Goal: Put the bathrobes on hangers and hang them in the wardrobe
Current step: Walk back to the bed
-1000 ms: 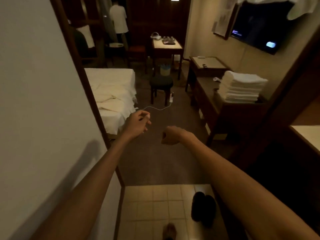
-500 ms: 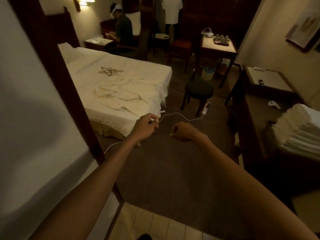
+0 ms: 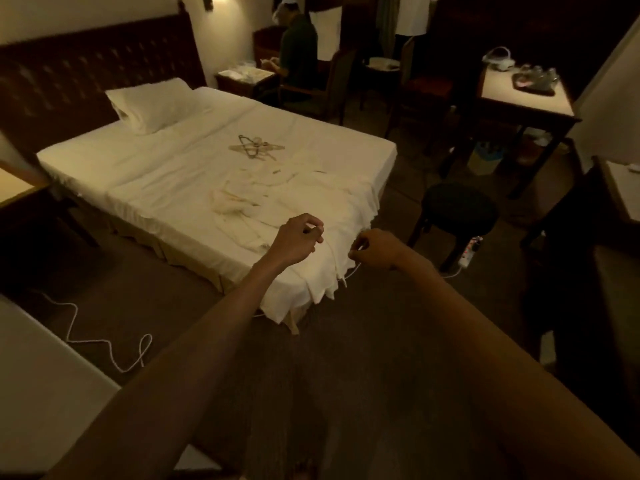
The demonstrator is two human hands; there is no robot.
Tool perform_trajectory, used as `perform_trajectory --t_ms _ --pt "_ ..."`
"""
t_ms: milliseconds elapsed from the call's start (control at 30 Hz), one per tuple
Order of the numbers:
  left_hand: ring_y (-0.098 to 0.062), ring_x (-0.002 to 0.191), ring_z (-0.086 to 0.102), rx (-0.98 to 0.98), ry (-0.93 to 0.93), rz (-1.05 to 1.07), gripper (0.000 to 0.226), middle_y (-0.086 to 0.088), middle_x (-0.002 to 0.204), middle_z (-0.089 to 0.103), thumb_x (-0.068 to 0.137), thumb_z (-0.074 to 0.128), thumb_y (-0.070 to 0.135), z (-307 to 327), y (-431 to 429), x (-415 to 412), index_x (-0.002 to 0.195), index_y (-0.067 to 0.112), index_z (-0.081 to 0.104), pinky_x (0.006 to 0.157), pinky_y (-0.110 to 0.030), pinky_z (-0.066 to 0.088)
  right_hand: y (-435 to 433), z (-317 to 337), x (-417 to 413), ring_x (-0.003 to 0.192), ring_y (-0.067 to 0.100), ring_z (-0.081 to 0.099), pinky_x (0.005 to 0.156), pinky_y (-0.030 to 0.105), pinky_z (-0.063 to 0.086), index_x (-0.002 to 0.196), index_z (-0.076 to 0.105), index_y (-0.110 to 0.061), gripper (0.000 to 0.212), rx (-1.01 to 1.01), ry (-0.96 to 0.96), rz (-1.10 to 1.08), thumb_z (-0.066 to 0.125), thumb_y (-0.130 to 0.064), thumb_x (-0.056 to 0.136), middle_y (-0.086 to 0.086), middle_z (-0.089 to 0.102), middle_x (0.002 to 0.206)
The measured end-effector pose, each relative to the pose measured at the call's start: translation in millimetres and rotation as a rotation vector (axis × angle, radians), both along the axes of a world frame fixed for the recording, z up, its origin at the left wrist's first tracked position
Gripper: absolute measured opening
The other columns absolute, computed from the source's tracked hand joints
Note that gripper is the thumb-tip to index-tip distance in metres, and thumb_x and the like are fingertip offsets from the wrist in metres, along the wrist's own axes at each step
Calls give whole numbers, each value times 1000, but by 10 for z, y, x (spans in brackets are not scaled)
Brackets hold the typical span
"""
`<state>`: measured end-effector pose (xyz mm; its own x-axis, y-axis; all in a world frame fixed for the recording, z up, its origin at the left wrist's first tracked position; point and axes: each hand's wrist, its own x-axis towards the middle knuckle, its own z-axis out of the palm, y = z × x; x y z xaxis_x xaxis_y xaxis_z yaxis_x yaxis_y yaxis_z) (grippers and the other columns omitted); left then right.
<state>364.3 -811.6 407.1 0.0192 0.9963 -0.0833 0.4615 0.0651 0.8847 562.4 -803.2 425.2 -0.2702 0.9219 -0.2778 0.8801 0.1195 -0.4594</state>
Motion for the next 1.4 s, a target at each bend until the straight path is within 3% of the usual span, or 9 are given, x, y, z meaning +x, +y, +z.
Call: perform_trajectory --t_ms 133,367,633,767,900,1100,1400 --pt "-15 66 65 -8 3 23 13 1 87 74 98 56 25 32 884 206 105 20 65 60 -24 46 901 -54 209 102 21 61 92 40 53 110 63 -14 27 -17 4 14 65 -32 90 7 63 116" --pt "-14 63 64 -20 33 117 13 0 84 74 96 58 26 -160 2463 528 105 20 65 59 -27 49 2788 -156 595 84 22 69 84 38 57 105 64 -11 21 -92 77 66 66 -27 91 8 69 102" --pt "-15 59 63 -42 7 287 12 -1 82 74 96 59 24 -355 4034 755 105 18 65 58 -24 45 4670 -217 733 79 18 69 69 26 54 103 65 -11 22 -149 41 209 66 -29 90 5 72 97" --pt "-16 61 64 -46 13 337 13 -4 86 74 97 58 23 -461 4804 719 107 17 64 56 -23 44 5528 -354 693 82 18 70 76 30 54 99 65 -14 19 -177 8 281 65 -30 91 5 72 97" --pt "-14 61 63 -68 9 372 12 -4 89 74 98 58 23 -639 5733 577 107 18 64 55 -21 43 6525 -561 608 77 17 69 66 25 51 95 63 -16 15 -184 5 298 67 -30 89 7 72 96" --pt "-14 62 64 -98 -12 419 16 -5 86 74 98 57 23 -850 7235 403 110 14 64 60 -23 44 8090 -779 380 93 24 67 88 40 54 94 60 -22 15 -193 -7 288 67 -33 87 7 68 105" --pt "-16 66 67 -156 25 503 13 1 85 73 98 57 25 -1054 8606 -87 108 19 63 56 -22 44 9810 -1099 -327 95 26 66 88 40 54 95 59 -20 16 -250 -55 392 67 -32 88 9 68 107"
